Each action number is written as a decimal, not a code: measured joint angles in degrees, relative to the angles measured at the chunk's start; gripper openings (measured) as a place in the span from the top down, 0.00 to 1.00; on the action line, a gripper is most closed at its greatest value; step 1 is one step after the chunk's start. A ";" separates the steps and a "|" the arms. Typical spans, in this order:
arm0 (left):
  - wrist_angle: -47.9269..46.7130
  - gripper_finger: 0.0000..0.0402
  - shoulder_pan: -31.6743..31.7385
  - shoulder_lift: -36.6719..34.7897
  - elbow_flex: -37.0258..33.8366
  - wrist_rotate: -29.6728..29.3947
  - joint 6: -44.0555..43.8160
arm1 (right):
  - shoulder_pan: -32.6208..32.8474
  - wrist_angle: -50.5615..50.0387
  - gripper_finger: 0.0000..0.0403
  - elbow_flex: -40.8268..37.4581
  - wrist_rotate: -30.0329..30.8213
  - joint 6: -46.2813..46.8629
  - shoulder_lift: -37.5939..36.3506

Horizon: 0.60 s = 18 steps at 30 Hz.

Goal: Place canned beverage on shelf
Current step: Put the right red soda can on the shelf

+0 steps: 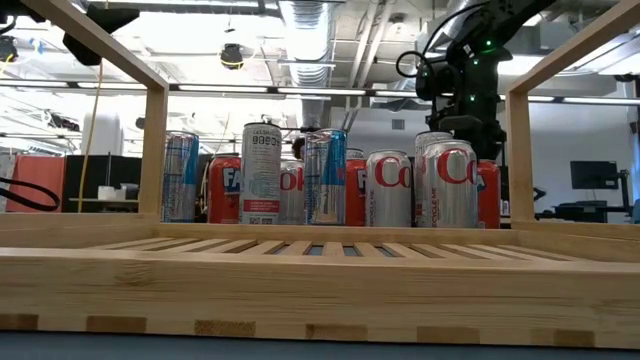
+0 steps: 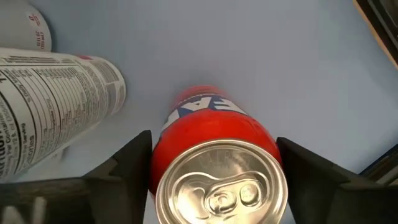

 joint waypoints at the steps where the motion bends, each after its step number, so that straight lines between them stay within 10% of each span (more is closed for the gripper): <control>1: 0.00 0.13 0.02 0.02 0.00 0.00 0.00 | 0.00 -0.01 0.35 0.00 0.04 -0.04 0.00; 18: 0.00 0.13 0.01 0.00 0.00 0.00 -0.11 | 0.63 -0.71 0.42 1.97 4.68 -2.20 -2.95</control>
